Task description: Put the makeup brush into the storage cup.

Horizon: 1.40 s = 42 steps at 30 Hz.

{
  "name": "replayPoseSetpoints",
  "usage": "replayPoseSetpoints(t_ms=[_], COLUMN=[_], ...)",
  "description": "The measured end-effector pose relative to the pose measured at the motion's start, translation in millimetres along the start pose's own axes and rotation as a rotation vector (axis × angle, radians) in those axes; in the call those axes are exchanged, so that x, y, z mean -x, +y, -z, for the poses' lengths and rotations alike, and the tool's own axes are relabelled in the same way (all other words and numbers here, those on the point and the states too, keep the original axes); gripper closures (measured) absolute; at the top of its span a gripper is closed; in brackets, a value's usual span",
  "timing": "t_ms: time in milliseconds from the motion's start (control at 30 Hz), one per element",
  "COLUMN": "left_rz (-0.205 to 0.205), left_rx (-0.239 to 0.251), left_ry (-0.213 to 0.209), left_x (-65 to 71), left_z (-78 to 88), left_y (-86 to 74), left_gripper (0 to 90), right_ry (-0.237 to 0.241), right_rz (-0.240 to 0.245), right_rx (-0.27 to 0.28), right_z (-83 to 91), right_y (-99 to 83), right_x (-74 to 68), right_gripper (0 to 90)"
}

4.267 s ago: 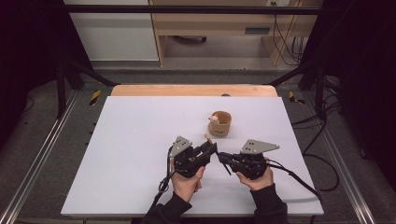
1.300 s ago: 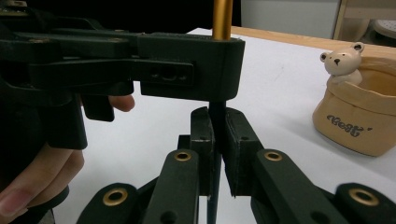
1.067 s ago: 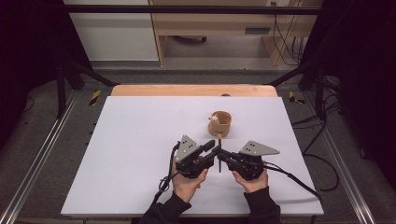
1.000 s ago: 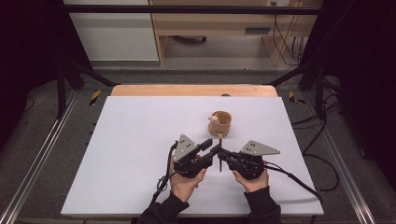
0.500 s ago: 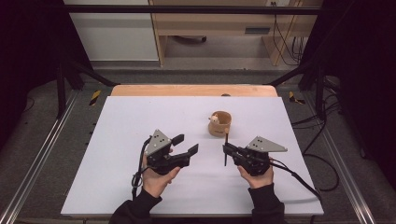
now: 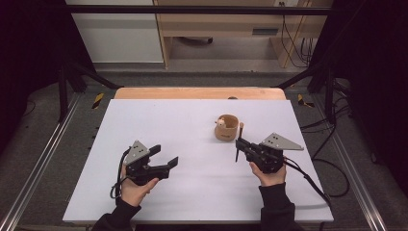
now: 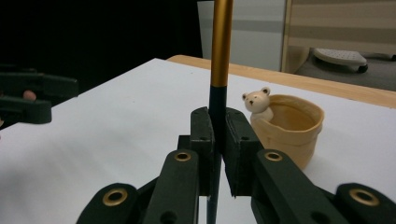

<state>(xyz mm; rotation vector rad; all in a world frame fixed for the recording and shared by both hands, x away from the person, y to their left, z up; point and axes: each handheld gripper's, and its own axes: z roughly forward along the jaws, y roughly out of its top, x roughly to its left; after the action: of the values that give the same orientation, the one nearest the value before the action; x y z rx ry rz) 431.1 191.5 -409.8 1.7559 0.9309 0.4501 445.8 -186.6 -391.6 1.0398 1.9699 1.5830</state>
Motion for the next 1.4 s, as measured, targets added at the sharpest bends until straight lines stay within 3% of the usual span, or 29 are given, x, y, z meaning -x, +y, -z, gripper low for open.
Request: replayPoseSetpoints(t_ms=[133, 333, 633, 1400], left_rz=[0.007, 0.026, 0.028, 0.024], left_rx=[-0.022, -0.036, -0.060, -0.093], left_ry=[0.036, 0.056, 0.089, 0.101], left_x=[-11.2, -22.9, -40.3, -49.6], left_z=[1.9, 4.7, 9.6, 9.5], left_y=[-7.3, -12.1, -19.6, -24.5], left_gripper=[17.1, 14.8, 11.5, 11.4], right_ry=[-0.018, -0.043, -0.082, -0.167], right_rz=[-0.006, -0.008, -0.022, -0.033], right_rx=[0.014, 0.032, 0.051, 0.085], right_z=[-0.9, -4.9, -23.2, -56.7], right_y=[5.6, 14.2, 23.0, 48.2], right_x=[5.5, 13.9, 28.0, 50.1], right_gripper=[83.4, 83.4, 83.4, 83.3])
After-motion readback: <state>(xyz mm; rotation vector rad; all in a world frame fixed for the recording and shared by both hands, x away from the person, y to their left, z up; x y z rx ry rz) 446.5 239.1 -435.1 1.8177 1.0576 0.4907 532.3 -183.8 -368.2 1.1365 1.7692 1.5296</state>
